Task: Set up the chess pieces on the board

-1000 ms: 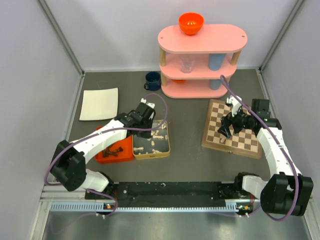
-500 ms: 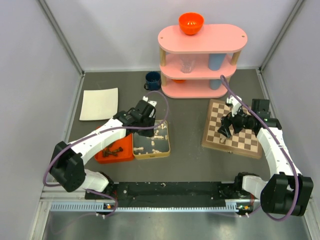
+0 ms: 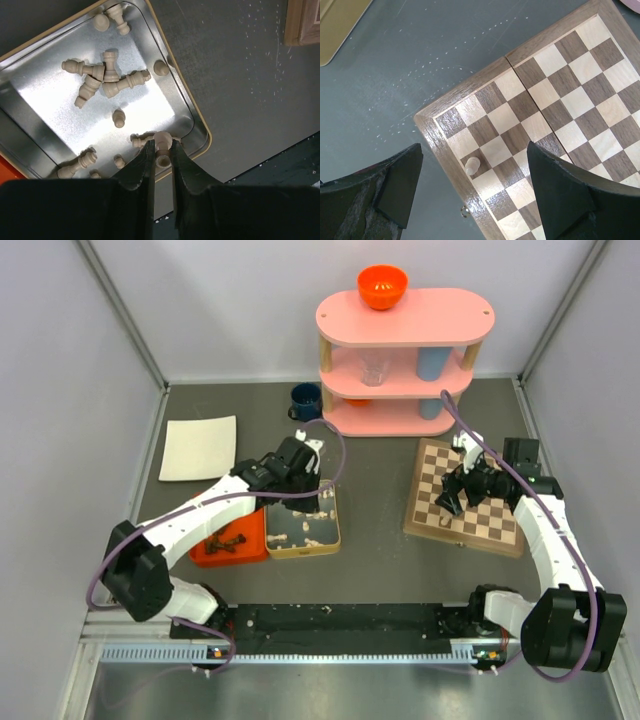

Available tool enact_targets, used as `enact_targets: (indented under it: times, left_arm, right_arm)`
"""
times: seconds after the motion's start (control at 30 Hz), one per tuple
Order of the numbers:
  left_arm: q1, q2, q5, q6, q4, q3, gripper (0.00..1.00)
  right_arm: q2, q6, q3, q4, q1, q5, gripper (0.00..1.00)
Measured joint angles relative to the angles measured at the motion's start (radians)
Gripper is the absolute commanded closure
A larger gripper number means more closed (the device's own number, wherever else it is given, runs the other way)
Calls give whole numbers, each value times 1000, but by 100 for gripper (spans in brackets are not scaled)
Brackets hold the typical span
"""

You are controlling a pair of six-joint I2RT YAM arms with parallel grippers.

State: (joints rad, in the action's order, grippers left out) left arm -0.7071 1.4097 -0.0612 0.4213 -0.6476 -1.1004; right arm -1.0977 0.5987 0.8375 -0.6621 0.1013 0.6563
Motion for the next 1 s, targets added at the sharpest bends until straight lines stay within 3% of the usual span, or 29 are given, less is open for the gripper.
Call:
enact_targets:
  times: [0.27, 0.6, 1.0]
  left_arm:
    - [-32, 58, -95, 21, 45, -48, 100]
    - [-166, 384, -196, 72, 187, -320, 100]
    - [-248, 689, -185, 121, 233, -632, 99]
  right_arm:
    - [0, 0, 0, 0, 0, 0, 15]
    - [0, -43, 0, 32, 34, -79, 15]
    - [3, -111, 0, 98, 92, -192, 13]
